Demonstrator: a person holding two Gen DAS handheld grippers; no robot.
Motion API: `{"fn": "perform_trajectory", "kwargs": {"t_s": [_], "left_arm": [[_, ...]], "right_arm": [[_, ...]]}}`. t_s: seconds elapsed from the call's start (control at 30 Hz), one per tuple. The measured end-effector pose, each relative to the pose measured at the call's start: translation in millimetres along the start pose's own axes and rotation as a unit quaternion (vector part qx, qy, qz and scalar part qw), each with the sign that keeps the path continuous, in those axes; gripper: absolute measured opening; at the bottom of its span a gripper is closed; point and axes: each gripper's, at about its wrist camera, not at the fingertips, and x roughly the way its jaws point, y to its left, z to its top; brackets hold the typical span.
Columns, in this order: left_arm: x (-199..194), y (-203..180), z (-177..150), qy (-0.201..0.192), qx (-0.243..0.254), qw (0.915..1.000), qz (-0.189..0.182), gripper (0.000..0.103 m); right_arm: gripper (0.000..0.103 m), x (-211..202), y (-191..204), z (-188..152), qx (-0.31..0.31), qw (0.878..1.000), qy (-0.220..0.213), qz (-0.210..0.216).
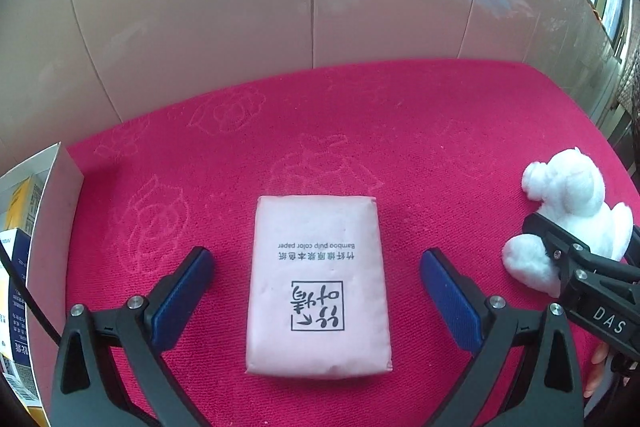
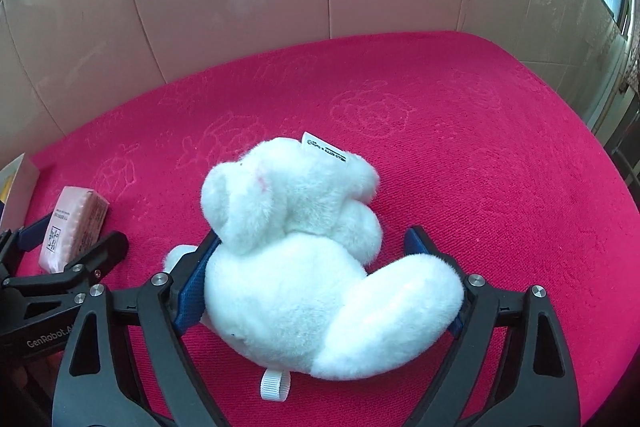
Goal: Organize objects
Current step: 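Grasp the pink tissue pack with the left gripper while the right grasps the white bunny, then lift and carry the tissue pack and white bunny over the tray with both grippers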
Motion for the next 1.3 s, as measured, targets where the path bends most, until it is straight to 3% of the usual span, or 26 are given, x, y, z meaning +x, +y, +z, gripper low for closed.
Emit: {"fn": "perform_trajectory", "kwargs": {"t_s": [0.43,0.53,0.63,0.7,0.73,0.87,1.3], "left_arm": [[0.9,-0.8,1.9,-0.001,0.000,1.0000,0.001,0.102],[-1.1,3.8,1.7,-0.009,-0.010,0.9999,0.005,0.091],[-6.3,9.2,0.2,-0.020,-0.026,0.9994,0.010,0.072],[-8.3,13.3,0.3,-0.027,-0.040,0.9988,0.012,0.052],[-5.6,14.7,1.7,-0.030,-0.046,0.9985,0.011,0.050],[-5.3,18.8,3.0,-0.034,-0.057,0.9978,-0.002,0.049],[-4.3,15.1,9.4,-0.043,-0.051,0.9976,0.019,0.049]], "right_arm": [[0.091,3.7,2.0,0.3,-0.005,1.000,0.001,-0.004],[0.079,0.9,1.3,-0.9,-0.003,1.000,-0.007,0.001],[0.068,-1.2,4.4,-1.8,-0.010,1.000,-0.011,0.007],[0.064,-2.3,6.7,-3.5,-0.015,1.000,-0.012,0.008],[0.062,-2.5,7.8,-4.5,-0.016,1.000,-0.013,0.009],[0.058,-3.5,4.1,-5.4,-0.007,1.000,-0.017,0.013],[0.057,-12.4,-3.0,-7.4,0.011,0.999,-0.039,0.014]]}}
